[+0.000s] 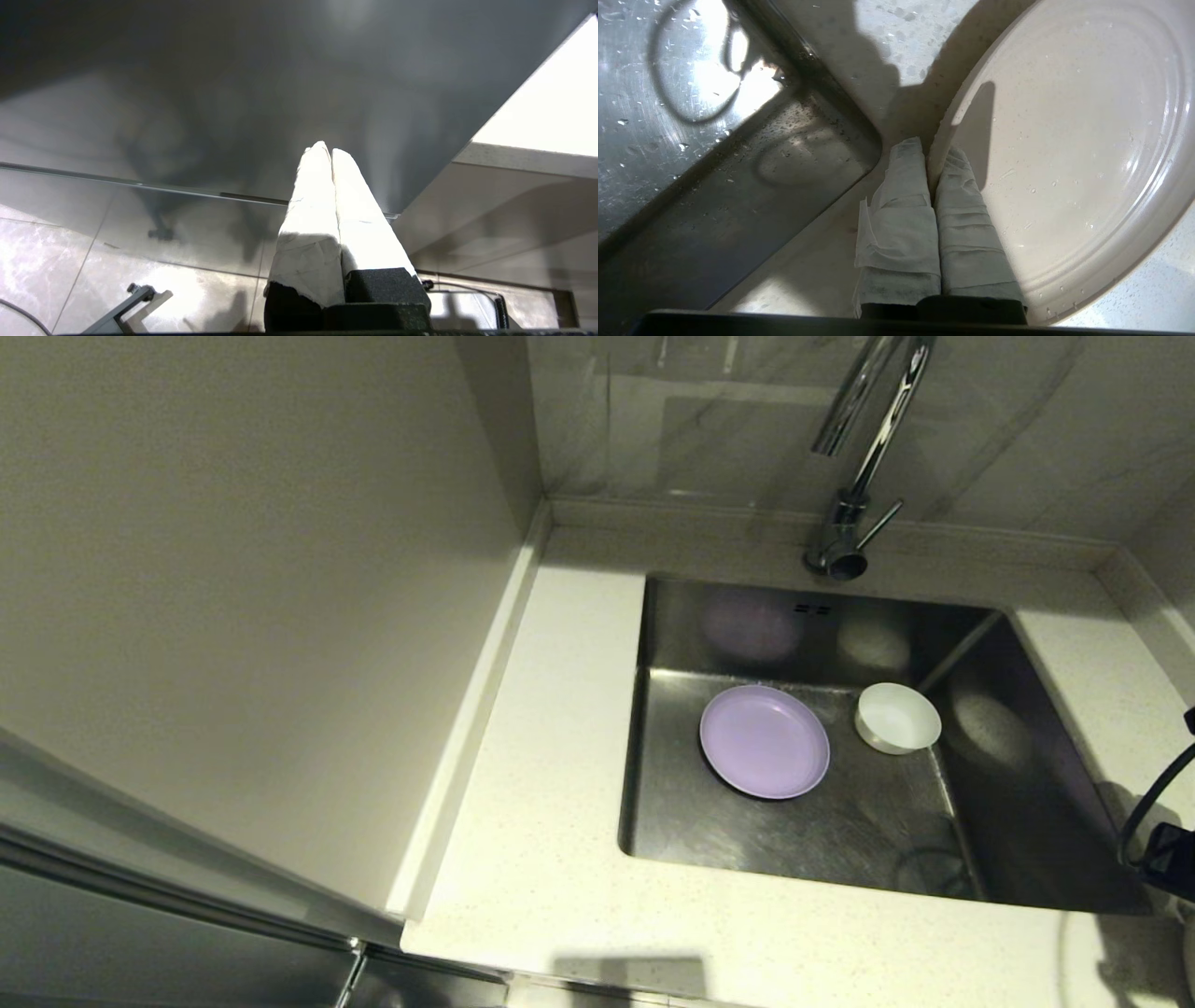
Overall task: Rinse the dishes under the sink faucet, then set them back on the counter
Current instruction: Put a plate into the sink
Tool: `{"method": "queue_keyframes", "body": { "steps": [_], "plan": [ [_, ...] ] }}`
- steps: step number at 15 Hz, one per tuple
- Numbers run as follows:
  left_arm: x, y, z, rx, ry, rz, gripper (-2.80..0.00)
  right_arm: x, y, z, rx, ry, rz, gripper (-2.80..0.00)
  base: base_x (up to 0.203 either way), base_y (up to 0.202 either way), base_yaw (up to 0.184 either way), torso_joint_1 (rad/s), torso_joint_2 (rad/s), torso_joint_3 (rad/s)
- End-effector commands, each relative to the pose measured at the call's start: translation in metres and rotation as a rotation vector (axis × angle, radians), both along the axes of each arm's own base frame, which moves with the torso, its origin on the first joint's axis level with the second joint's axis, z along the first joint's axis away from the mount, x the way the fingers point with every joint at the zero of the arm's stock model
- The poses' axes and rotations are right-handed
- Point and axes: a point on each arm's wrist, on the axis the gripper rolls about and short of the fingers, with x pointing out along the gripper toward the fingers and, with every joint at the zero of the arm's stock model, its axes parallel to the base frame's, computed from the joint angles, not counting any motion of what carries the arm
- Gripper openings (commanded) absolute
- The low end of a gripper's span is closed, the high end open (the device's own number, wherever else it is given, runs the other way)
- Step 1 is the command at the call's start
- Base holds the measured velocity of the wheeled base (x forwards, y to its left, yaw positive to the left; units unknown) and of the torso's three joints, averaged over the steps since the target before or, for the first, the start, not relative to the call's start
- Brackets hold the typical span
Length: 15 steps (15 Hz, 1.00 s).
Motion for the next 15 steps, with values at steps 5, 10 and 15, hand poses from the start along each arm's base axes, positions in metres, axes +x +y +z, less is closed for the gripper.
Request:
{"method": "queue_keyframes", "body": {
  "steps": [5,10,15],
  "plan": [
    [0.000,0.000,0.000,0.000,-0.001,0.000,-2.80,-0.022,0.063,0.030,-0.076,-0.113,0.252,-2.80,0.000,0.000,0.000,0.000,0.00,0.000],
    [0.000,0.000,0.000,0.000,-0.001,0.000,-2.80,-0.042,0.125,0.045,-0.269,-0.184,0.463,-2.80,0.000,0.000,0.000,0.000,0.00,0.000],
    [0.000,0.000,0.000,0.000,-0.001,0.000,-2.80,-0.027,0.155,0.065,-0.454,-0.168,0.692,-2.80,0.000,0.000,0.000,0.000,0.00,0.000]
  ]
}}
